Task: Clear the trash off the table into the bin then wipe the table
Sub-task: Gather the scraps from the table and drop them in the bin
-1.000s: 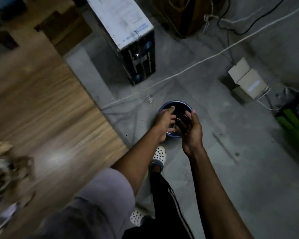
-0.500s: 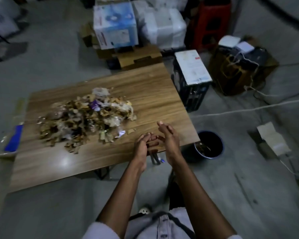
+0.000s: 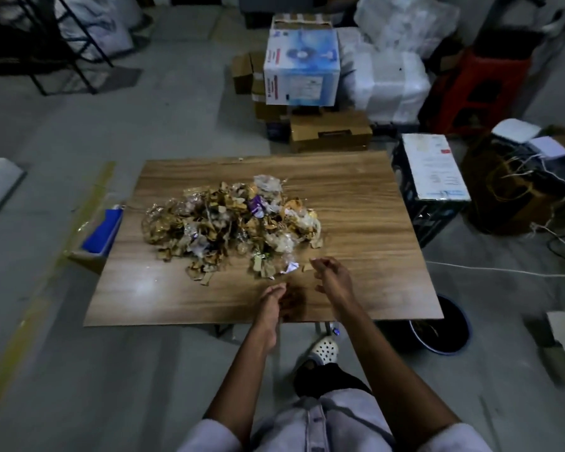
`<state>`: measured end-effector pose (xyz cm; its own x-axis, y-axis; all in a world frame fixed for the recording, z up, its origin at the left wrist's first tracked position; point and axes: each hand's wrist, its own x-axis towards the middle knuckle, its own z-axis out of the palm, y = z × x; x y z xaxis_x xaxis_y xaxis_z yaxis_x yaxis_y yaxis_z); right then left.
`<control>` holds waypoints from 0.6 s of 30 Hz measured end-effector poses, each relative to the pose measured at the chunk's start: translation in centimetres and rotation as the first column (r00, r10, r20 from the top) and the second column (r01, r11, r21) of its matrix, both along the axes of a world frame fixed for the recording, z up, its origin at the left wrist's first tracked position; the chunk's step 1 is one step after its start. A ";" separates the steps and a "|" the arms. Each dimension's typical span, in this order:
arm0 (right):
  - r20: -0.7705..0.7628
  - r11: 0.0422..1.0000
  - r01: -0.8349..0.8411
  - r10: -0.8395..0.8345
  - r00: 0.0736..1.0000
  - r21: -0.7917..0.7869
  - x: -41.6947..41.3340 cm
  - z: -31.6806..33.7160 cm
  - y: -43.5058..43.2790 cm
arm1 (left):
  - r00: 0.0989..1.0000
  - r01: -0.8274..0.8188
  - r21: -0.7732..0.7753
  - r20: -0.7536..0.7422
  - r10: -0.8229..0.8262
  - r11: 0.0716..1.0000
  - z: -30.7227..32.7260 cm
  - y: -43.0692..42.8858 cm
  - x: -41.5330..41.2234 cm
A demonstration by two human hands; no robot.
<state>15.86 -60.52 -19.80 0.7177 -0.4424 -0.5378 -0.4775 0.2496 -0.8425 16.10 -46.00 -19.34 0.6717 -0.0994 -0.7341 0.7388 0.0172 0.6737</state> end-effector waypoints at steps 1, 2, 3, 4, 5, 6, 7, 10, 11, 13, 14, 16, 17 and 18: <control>-0.004 1.000 -0.004 0.004 1.000 -0.023 1.4 -0.4 -0.3 | 1.000 0.016 0.021 -0.010 -0.016 1.000 -0.6 0.1 1.0; -0.001 0.999 -0.011 0.011 1.000 -0.042 2.8 -0.9 -0.8 | 0.999 0.026 0.037 -0.023 -0.025 0.999 -0.9 0.2 2.1; -0.001 0.998 -0.020 0.020 1.000 -0.061 4.2 -1.2 -1.2 | 0.999 0.019 0.044 -0.041 -0.018 0.999 -1.2 0.2 3.2; -0.010 0.996 -0.030 0.029 1.000 -0.087 5.6 -1.3 -1.7 | 0.998 -0.003 0.054 -0.063 0.006 0.999 -0.9 0.1 4.4; -0.037 0.990 -0.049 0.044 0.998 -0.131 6.9 -1.3 -2.2 | 0.996 -0.032 0.072 -0.083 0.038 0.997 -1.1 0.0 5.6; -0.062 0.980 -0.064 0.053 0.997 -0.187 8.1 -1.6 -2.9 | 0.991 -0.061 0.090 -0.110 0.070 0.994 -1.1 -0.1 6.6; -0.080 0.967 -0.081 0.063 0.995 -0.243 9.1 -1.7 -3.5 | 0.986 -0.083 0.101 -0.137 0.096 0.991 -1.3 -0.1 7.6; -0.161 0.921 -0.184 0.135 0.978 -0.344 12.0 -1.6 -5.4 | 0.966 -0.129 0.124 -0.211 0.153 0.984 -2.3 -0.4 10.4; -0.210 0.911 -0.232 0.166 0.963 -0.340 13.1 -1.8 -5.9 | 0.959 -0.133 0.124 -0.235 0.159 0.983 -2.5 -0.6 11.1; -0.269 0.919 -0.288 0.215 0.939 -0.269 14.7 -1.9 -6.0 | 0.950 -0.139 0.129 -0.264 0.170 0.982 -2.7 -1.2 12.3; -0.252 0.928 -0.299 0.242 0.937 -0.222 15.5 -2.4 -5.9 | 0.947 -0.161 0.128 -0.260 0.190 0.979 -2.7 -1.5 13.1; -0.192 0.931 -0.336 0.307 0.932 -0.144 16.9 -2.2 -5.3 | 0.947 -0.174 0.120 -0.251 0.200 0.977 -2.8 -2.0 14.7; -0.178 0.923 -0.362 0.338 0.924 -0.129 17.4 -2.1 -5.0 | 0.946 -0.172 0.097 -0.261 0.192 0.980 -3.0 -2.2 15.5; -0.177 0.916 -0.384 0.361 0.916 -0.118 17.7 -2.3 -4.3 | 0.944 -0.169 0.063 -0.275 0.180 0.984 -3.1 -2.5 16.1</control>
<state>33.59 -64.82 -22.07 0.7629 -0.2405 -0.6001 -0.6334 -0.0922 -0.7683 32.20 -48.54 -22.41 0.4440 0.0321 -0.8954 0.8849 0.1411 0.4438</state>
